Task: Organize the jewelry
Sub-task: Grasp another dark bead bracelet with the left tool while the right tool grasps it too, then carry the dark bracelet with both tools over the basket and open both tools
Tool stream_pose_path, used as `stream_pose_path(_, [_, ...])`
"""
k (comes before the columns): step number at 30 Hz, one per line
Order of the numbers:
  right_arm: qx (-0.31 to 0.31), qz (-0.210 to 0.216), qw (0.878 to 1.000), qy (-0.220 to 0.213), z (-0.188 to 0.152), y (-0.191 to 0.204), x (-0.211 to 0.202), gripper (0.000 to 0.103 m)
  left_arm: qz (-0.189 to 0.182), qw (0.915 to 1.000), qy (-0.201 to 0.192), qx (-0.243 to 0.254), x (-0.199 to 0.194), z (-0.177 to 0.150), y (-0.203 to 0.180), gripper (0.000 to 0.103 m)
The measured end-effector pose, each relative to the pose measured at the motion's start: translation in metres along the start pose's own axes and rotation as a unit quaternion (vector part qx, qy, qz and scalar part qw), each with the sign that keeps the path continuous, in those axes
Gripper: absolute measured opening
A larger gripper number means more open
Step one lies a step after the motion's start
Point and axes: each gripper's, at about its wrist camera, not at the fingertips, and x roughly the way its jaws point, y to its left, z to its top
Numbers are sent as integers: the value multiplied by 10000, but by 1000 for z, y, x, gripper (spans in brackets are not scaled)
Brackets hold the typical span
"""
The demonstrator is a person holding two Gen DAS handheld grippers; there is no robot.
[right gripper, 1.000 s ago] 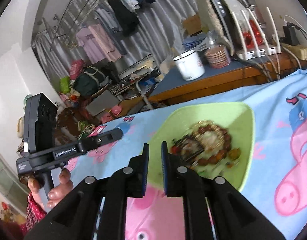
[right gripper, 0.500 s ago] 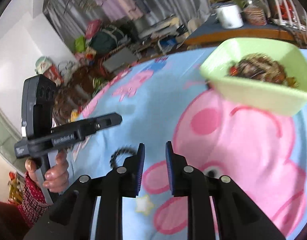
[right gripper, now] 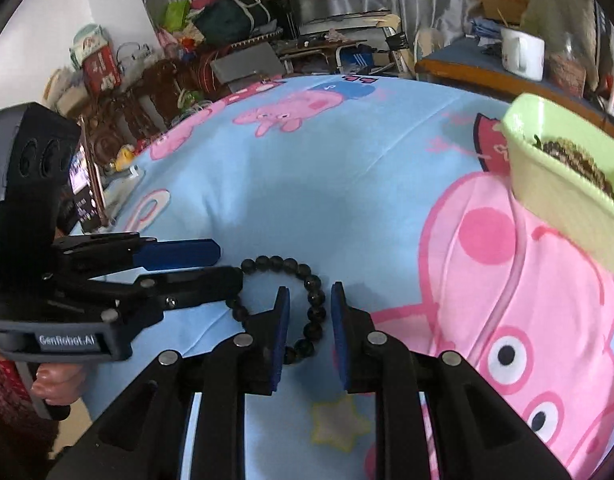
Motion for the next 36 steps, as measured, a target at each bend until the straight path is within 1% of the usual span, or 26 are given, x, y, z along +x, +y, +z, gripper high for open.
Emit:
stream_pose_path(1, [-30, -25, 10000, 10, 0, 1, 0, 0, 112, 9999, -54, 95, 1, -1, -3, 37])
stream_pose_path(2, [-59, -65, 10000, 8, 0, 1, 2, 0, 211, 9996, -60, 178, 2, -2, -6, 23])
stream_pose_path(3, [-87, -121, 9999, 9, -1, 1, 2, 0, 335, 9990, -67, 303, 5, -2, -11, 13])
stream_pose_path(5, [-4, -41, 10000, 11, -2, -5, 0, 0, 308, 9989, -40, 346, 9, 0, -15, 9])
stream_pose_path(8, [162, -66, 9998, -81, -4, -15, -8, 0, 268, 9987, 16, 438, 16, 4, -26, 8])
stream_pose_path(10, [278, -129, 9994, -144, -7, -24, -13, 0, 115, 9987, 89, 498, 24, 9, -36, 8])
stream_pose_path(15, [687, -278, 9967, -325, -18, -56, -36, 0, -87, 9972, 204, 708, 43, 22, -65, 8])
stream_pose_path(22, [1158, -523, 9903, -560, -37, -99, -67, 0, -426, 9937, 317, 984, 69, 44, -114, 8])
stream_pose_path(28, [1446, -568, 9851, -736, -48, -123, -83, 0, -555, 9906, 420, 1180, 84, 54, -146, 8])
stream_pose_path(32, [1494, -519, 9828, -957, -45, -129, -98, 0, -671, 9888, 338, 1288, 80, 65, -159, 8])
stream_pose_path(36, [1517, -512, 9786, -1291, -34, -138, -116, 0, -763, 9873, 62, 1393, 72, 91, -171, 8])
